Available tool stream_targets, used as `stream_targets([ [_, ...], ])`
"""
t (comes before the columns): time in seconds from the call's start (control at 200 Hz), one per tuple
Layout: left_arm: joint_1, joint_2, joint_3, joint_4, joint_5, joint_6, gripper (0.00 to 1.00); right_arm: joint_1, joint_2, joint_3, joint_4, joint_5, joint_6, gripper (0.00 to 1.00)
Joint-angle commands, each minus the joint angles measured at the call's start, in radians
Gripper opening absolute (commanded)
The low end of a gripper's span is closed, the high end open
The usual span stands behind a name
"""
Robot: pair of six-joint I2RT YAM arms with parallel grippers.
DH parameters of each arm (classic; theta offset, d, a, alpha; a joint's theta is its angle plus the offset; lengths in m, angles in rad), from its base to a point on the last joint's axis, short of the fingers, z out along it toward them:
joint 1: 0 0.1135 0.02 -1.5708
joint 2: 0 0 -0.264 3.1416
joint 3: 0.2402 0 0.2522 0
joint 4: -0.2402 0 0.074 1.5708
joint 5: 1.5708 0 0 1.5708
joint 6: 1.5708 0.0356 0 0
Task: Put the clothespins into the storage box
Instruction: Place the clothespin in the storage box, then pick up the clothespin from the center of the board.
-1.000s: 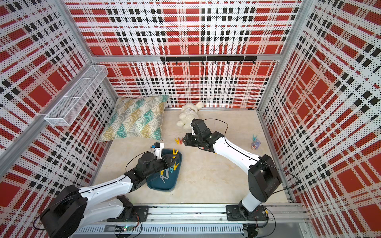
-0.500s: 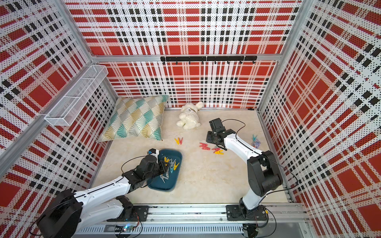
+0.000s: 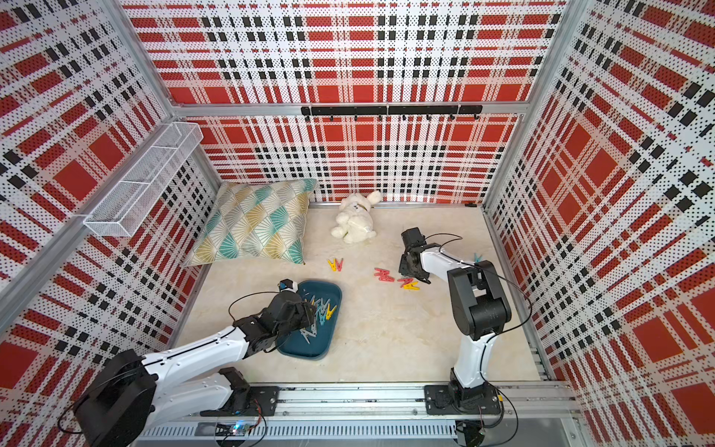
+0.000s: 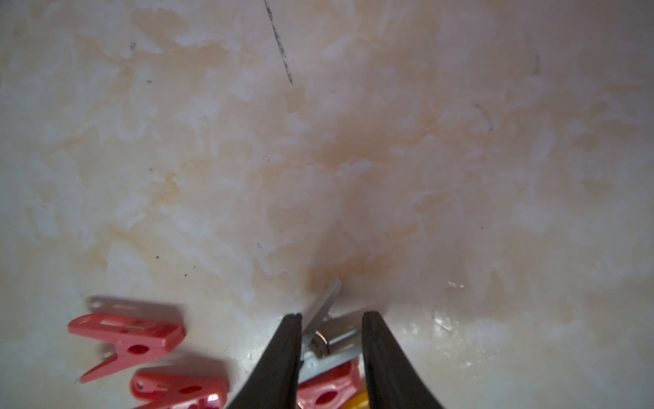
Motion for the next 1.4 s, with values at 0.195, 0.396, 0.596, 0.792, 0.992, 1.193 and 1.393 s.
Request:
stream_targets([
  [0.195, -0.009, -0.01, 0.043, -0.026, -0.028, 0.008, 0.44, -0.005, 0.037, 0.055, 0.022, -0.008, -0.006, 0.36],
  [0.396, -0.009, -0.031, 0.046, -0.042, -0.034, 0.008, 0.44, -0.006, 0.07, 0.063, 0.028, -0.016, -0.007, 0.33],
  [0.596, -0.008, -0.074, 0.052, -0.064, -0.041, 0.006, 0.45, -0.007, 0.09, 0.058, 0.039, -0.021, -0.007, 0.29],
  [0.792, -0.007, -0.104, 0.061, -0.078, -0.046, 0.005, 0.45, -0.006, 0.092, 0.057, 0.041, -0.039, -0.007, 0.23],
  [0.992, -0.005, -0.117, 0.063, -0.084, -0.048, 0.003, 0.45, -0.007, 0.069, 0.037, 0.052, -0.054, -0.006, 0.13],
  [1.193, -0.005, -0.128, 0.098, -0.108, -0.06, 0.017, 0.46, -0.007, 0.032, 0.036, 0.054, -0.087, 0.004, 0.01],
  [1.393, -0.008, -0.143, 0.152, -0.102, -0.046, 0.049, 0.48, -0.005, -0.031, 0.036, 0.059, -0.16, 0.026, 0.0],
])
